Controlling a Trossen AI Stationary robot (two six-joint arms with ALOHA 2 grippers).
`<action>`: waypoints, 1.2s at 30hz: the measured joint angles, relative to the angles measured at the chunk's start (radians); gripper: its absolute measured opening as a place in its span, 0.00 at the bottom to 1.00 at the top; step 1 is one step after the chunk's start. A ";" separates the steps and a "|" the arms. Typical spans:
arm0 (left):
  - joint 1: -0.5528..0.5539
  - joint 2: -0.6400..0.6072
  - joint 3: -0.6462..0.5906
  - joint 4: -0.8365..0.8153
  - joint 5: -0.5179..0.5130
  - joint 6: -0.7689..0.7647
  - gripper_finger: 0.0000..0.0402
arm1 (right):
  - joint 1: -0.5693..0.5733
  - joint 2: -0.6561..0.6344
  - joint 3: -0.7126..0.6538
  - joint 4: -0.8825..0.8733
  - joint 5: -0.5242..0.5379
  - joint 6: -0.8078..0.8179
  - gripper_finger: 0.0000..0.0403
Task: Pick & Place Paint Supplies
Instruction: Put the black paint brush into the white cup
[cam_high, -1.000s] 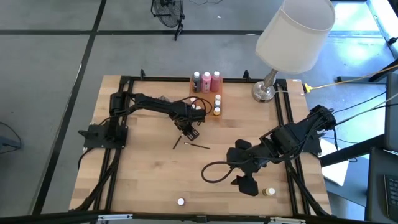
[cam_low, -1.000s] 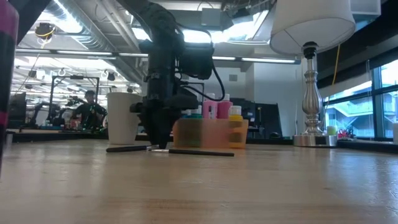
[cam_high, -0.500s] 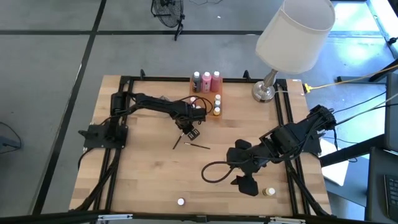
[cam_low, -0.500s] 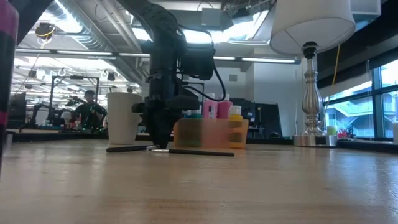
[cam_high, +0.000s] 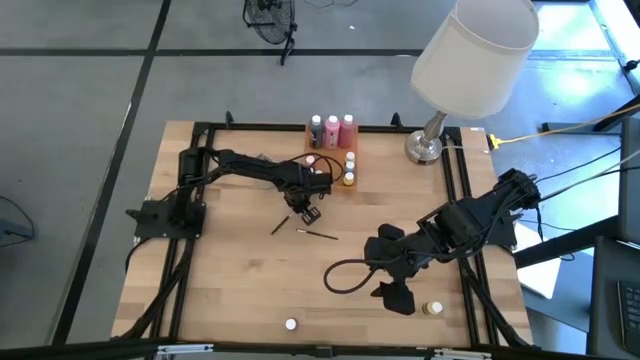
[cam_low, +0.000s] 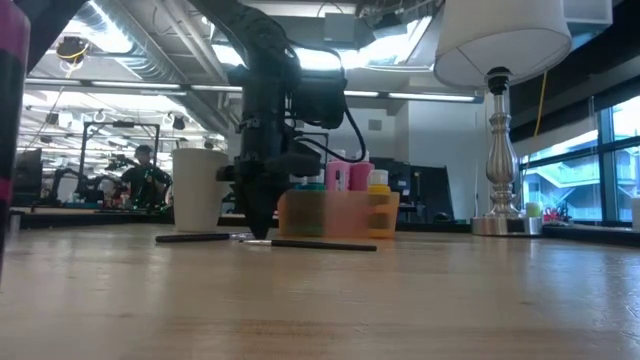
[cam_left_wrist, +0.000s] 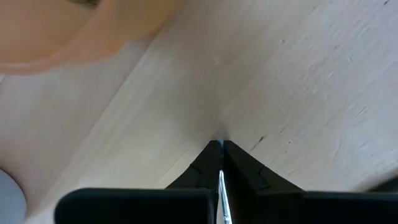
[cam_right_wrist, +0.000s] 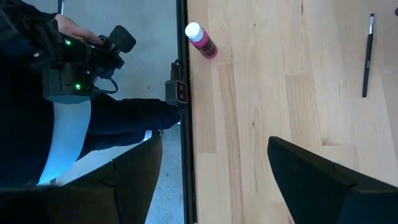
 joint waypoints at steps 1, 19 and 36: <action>0.000 0.000 0.000 0.000 0.002 0.007 0.01 | 0.000 0.000 0.000 0.000 0.000 0.000 0.73; -0.112 0.025 0.200 -0.302 0.054 0.086 0.01 | 0.038 0.000 0.000 0.019 0.010 -0.001 0.73; -0.286 -0.216 0.412 -0.540 -0.058 0.036 0.01 | 0.144 0.000 0.000 0.040 0.155 0.011 0.73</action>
